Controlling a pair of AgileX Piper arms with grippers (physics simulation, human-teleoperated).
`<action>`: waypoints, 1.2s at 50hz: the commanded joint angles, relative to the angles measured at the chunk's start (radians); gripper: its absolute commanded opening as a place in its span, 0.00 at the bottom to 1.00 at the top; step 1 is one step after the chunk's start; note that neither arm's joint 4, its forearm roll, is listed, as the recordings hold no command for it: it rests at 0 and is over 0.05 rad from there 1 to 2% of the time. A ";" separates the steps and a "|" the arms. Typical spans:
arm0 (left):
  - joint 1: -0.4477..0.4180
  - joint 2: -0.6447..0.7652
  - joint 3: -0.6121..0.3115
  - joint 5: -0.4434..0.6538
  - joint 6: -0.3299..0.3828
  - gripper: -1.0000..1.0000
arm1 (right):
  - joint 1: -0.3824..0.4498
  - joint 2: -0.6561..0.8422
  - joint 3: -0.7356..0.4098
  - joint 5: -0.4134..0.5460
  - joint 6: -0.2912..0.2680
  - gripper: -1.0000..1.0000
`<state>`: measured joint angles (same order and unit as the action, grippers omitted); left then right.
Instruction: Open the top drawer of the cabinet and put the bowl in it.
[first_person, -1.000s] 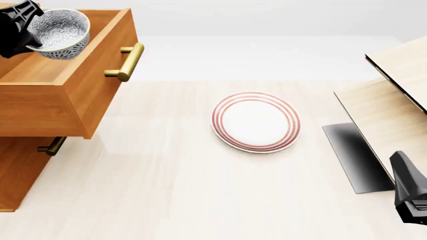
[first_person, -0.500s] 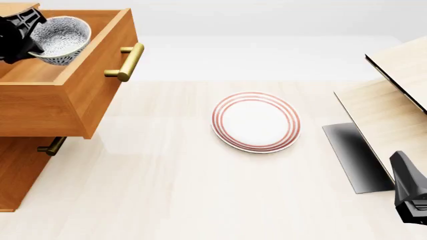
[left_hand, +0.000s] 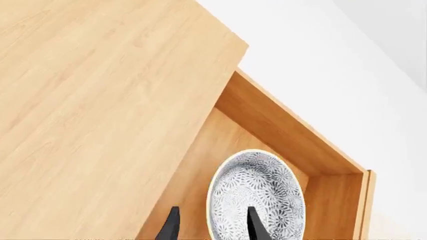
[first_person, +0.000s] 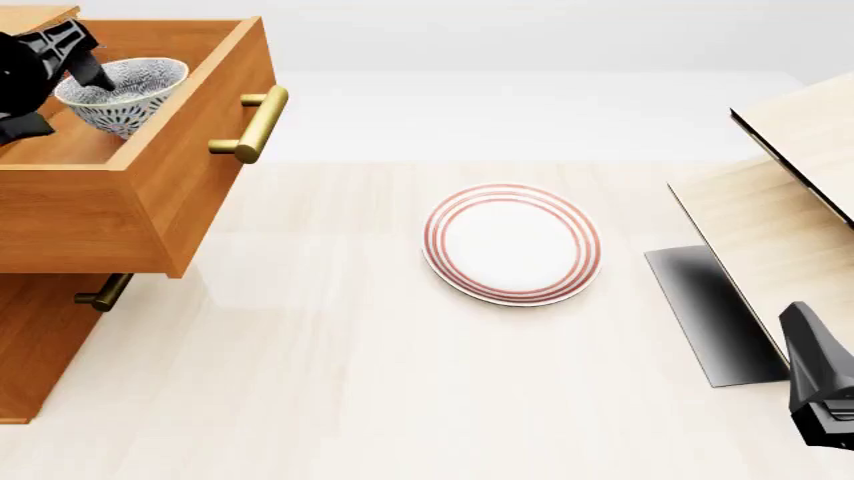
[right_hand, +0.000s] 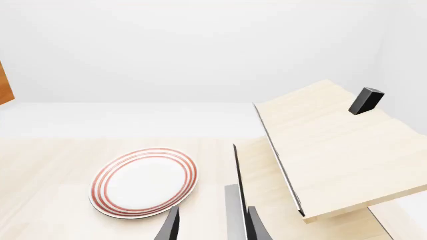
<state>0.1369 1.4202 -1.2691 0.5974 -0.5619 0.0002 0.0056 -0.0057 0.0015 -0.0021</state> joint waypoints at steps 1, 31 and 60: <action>-0.003 -0.008 -0.018 0.024 0.016 1.00 | 0.000 0.000 0.001 -0.001 0.000 1.00; 0.002 -0.102 -0.043 0.121 0.031 1.00 | 0.000 0.000 0.001 -0.001 0.000 1.00; -0.022 -0.271 -0.028 0.242 0.050 1.00 | 0.000 0.000 0.001 -0.001 0.000 1.00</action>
<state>0.1272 1.2075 -1.3042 0.8010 -0.5148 0.0002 0.0056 -0.0057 0.0015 -0.0021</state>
